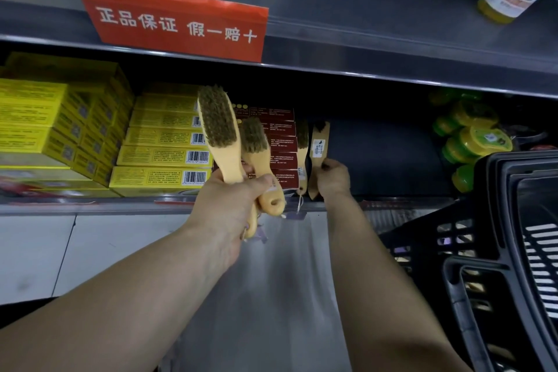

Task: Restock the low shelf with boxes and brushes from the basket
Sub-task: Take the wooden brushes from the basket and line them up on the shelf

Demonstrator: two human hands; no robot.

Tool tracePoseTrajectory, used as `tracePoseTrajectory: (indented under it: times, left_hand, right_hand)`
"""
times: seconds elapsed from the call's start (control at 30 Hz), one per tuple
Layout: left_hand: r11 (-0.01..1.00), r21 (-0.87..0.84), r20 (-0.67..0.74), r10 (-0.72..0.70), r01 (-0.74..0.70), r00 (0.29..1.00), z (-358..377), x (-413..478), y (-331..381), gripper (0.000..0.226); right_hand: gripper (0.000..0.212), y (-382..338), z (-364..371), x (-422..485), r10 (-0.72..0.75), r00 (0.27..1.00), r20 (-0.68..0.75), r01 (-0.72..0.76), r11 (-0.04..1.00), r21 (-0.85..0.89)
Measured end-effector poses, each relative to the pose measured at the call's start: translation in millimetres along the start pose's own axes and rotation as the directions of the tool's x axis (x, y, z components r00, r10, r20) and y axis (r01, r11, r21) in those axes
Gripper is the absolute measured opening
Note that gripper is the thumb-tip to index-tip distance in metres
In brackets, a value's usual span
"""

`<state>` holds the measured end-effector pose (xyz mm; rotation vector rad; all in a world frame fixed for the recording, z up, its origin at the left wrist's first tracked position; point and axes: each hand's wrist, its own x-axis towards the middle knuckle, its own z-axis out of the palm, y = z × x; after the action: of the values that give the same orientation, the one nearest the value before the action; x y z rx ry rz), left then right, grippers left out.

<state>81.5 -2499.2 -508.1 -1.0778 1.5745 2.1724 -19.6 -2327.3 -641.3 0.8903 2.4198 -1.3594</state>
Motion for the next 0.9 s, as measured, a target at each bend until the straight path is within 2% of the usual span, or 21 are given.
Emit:
tracePoseTrajectory:
  times: [0.13, 0.2, 0.27, 0.33, 0.4, 0.43, 0.47, 0.53, 0.63, 0.73, 0.83, 0.9]
  left_hand:
    - [0.999, 0.037, 0.008, 0.012, -0.012, 1.000, 1.7, -0.1, -0.2, 0.018]
    - [0.998, 0.059, 0.005, 0.019, -0.019, 1.000, 2.9, 0.5, -0.1, 0.020]
    - [0.999, 0.038, 0.013, 0.013, -0.014, 1.000, 4.3, 0.4, 0.8, 0.021]
    - [0.999, 0.042, 0.026, 0.014, -0.015, 1.000, 5.9, 0.9, -0.1, 0.022]
    - [0.995, 0.095, 0.028, 0.031, -0.033, 0.999, 7.0, 1.5, -3.0, 0.021]
    - [0.993, 0.113, 0.024, 0.039, -0.042, 0.999, 7.7, 2.1, -4.3, 0.020]
    - [0.993, 0.108, 0.024, 0.043, -0.045, 0.999, 8.9, 2.4, -5.2, 0.019]
    - [0.998, 0.049, 0.013, 0.035, -0.035, 0.999, 11.7, 3.5, -5.3, 0.016]
    - [1.000, 0.015, -0.028, 0.028, -0.027, 0.999, 12.8, 6.5, -3.4, 0.015]
    - [0.995, 0.077, -0.037, 0.059, -0.056, 0.998, 10.9, 8.9, -4.3, 0.014]
    - [0.987, 0.146, -0.021, 0.077, -0.073, 0.997, 9.3, 7.3, -7.1, 0.010]
    - [0.978, 0.187, -0.008, 0.090, -0.087, 0.996, 8.1, 5.3, -8.0, 0.011]
  right_hand:
    - [0.033, -10.7, -10.7, -17.9, -0.074, 0.993, -0.094, 0.062, 0.990, -0.127]
    - [0.028, -21.7, -17.2, -44.4, -0.181, 0.980, -0.082, 0.181, 0.984, -0.009]
    - [0.026, -32.6, -22.4, -79.0, -0.231, 0.960, 0.158, 0.187, 0.949, 0.253]
    - [0.025, -40.3, -25.2, -109.4, -0.281, 0.870, 0.406, 0.122, 0.919, 0.374]
    - [0.013, -42.0, -25.8, -123.6, -0.336, 0.808, 0.485, 0.118, 0.898, 0.424]
    - [0.011, -42.0, -26.3, -125.1, -0.344, 0.800, 0.491, 0.105, 0.887, 0.450]
    - [0.012, -42.5, -28.2, -124.3, -0.331, 0.809, 0.486, 0.071, 0.876, 0.478]
    - [0.016, -39.4, -33.2, -112.8, -0.237, 0.881, 0.409, -0.002, 0.863, 0.505]
    - [0.016, -23.8, -40.4, -79.4, -0.031, 0.992, 0.119, -0.019, 0.915, 0.402]
    - [0.015, -3.9, -43.4, -41.8, 0.088, 0.994, -0.067, -0.068, 0.964, 0.259]
    - [0.024, 5.8, -37.6, -10.5, 0.111, 0.989, -0.102, -0.097, 0.987, 0.130]
    - [0.025, 7.0, -30.2, 0.3, 0.107, 0.992, -0.071, -0.101, 0.992, 0.080]
